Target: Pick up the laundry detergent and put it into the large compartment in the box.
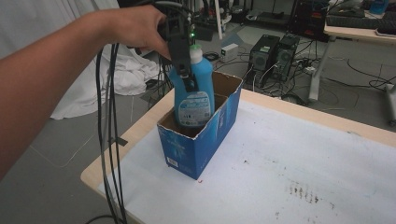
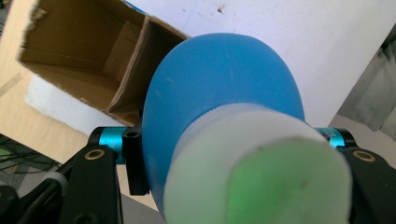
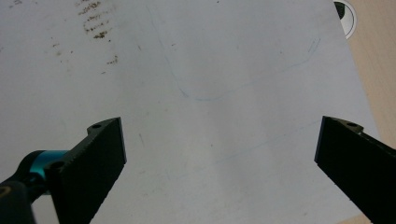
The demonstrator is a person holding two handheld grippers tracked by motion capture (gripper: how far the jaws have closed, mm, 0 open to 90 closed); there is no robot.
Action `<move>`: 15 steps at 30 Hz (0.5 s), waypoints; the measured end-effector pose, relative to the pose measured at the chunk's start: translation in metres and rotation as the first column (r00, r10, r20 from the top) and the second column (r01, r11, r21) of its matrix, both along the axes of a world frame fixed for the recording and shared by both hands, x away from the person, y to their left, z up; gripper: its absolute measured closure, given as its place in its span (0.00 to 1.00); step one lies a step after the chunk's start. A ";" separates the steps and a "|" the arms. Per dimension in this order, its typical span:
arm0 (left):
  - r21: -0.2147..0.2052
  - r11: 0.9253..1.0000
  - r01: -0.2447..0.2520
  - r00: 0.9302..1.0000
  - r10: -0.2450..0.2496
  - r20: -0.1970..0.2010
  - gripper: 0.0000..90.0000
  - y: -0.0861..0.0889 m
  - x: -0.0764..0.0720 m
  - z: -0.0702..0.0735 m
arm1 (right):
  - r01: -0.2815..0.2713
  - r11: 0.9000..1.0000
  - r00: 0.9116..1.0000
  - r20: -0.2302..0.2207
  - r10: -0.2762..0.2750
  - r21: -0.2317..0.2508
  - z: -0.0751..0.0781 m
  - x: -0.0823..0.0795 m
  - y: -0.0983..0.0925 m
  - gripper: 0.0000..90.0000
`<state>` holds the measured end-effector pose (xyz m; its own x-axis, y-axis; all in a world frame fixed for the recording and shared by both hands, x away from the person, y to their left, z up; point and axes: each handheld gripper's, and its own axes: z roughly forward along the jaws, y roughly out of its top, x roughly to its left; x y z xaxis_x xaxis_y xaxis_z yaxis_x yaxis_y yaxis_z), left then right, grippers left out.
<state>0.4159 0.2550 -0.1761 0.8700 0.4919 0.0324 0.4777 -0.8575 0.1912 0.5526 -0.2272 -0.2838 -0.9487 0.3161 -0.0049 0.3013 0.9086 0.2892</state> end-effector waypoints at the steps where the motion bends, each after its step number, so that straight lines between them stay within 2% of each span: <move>1: -0.005 1.000 -0.003 1.000 0.003 -0.003 0.42 0.000 0.000 -0.005 | 0.001 1.000 1.000 -0.002 -0.001 -0.002 0.000 0.000 0.001 0.01; 7: 0.010 1.000 -0.003 0.999 0.003 -0.033 0.42 -0.002 0.004 -0.032 | 0.004 1.000 1.000 -0.005 -0.004 -0.005 -0.002 0.000 0.001 0.01; 9: 0.027 1.000 0.005 0.999 -0.003 -0.044 0.42 -0.002 0.005 -0.040 | 0.003 1.000 1.000 -0.007 -0.003 -0.010 -0.003 0.000 0.001 0.01; 15: 0.035 0.999 -0.005 0.998 0.007 -0.063 0.42 -0.004 0.007 -0.060 | 0.003 1.000 1.000 -0.004 -0.003 -0.008 -0.005 0.000 -0.001 0.01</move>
